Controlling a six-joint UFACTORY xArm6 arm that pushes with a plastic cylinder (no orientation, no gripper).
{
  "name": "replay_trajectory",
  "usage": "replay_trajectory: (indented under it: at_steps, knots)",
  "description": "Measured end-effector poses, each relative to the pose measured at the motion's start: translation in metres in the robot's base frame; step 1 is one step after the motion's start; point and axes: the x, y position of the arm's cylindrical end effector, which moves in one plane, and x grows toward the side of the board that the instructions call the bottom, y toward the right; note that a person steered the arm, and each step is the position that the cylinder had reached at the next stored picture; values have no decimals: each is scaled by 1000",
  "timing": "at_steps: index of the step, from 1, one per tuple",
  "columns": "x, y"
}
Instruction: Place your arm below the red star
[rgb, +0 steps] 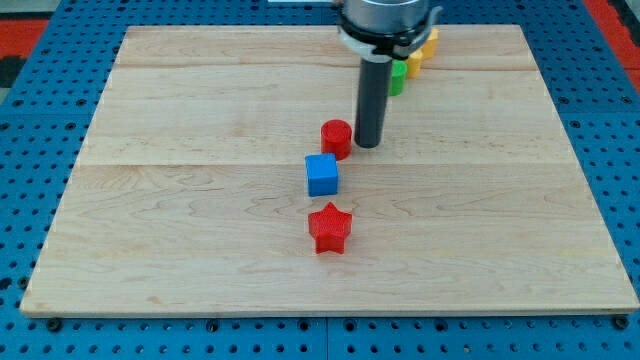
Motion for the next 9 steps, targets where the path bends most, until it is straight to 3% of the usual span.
replay_trajectory:
  at_steps: [2,4,5,7,8,9]
  knots:
    - [-3,-11]
    - [16,55]
    - [32,56]
    - [149,80]
    - [189,35]
    - [201,-13]
